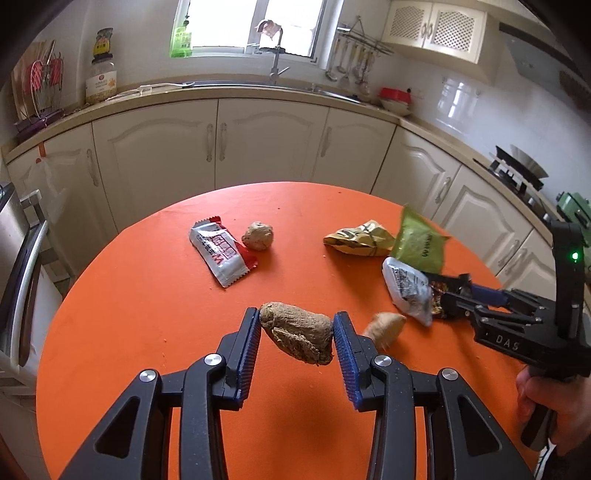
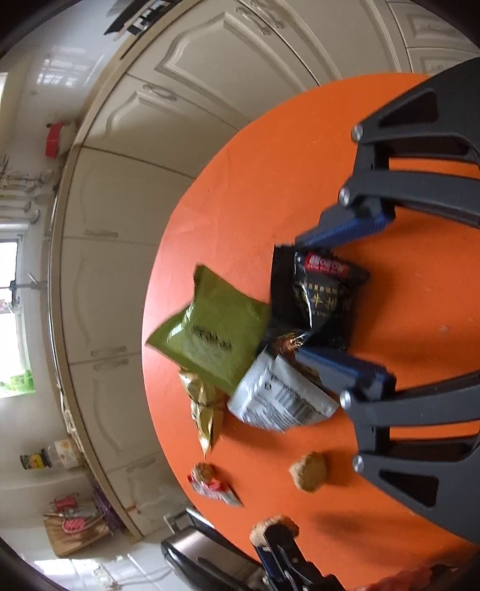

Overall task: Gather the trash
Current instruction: 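Grasp the brown bread lump with the left tool while the right tool grasps the black snack bag, then carry the bread lump and black snack bag over to the blue bin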

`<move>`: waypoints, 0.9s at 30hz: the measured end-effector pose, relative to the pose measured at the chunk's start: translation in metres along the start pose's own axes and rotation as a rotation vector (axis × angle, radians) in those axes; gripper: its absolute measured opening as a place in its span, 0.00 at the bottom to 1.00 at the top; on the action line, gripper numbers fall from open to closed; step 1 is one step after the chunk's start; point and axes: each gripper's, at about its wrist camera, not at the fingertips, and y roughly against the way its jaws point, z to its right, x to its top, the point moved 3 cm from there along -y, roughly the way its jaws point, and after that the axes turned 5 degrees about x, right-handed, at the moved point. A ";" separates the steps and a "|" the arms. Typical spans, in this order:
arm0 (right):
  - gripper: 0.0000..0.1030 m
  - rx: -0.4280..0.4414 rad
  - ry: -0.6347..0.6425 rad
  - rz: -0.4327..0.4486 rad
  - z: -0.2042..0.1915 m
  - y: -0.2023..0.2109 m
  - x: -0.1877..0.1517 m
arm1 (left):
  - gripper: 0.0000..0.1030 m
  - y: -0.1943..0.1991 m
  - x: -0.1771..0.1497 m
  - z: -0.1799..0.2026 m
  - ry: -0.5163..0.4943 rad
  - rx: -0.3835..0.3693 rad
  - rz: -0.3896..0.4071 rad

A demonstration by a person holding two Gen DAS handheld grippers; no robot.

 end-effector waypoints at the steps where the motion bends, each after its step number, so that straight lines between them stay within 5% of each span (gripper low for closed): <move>1: 0.42 0.004 0.006 -0.001 -0.003 0.002 -0.002 | 0.35 0.002 -0.001 0.001 -0.003 -0.002 0.002; 15: 0.34 0.038 -0.078 0.063 0.005 0.069 -0.032 | 0.35 0.047 -0.014 0.022 -0.031 -0.049 0.043; 27: 0.34 -0.026 -0.101 0.214 0.033 0.182 -0.057 | 0.35 0.112 -0.013 0.112 -0.160 -0.169 0.149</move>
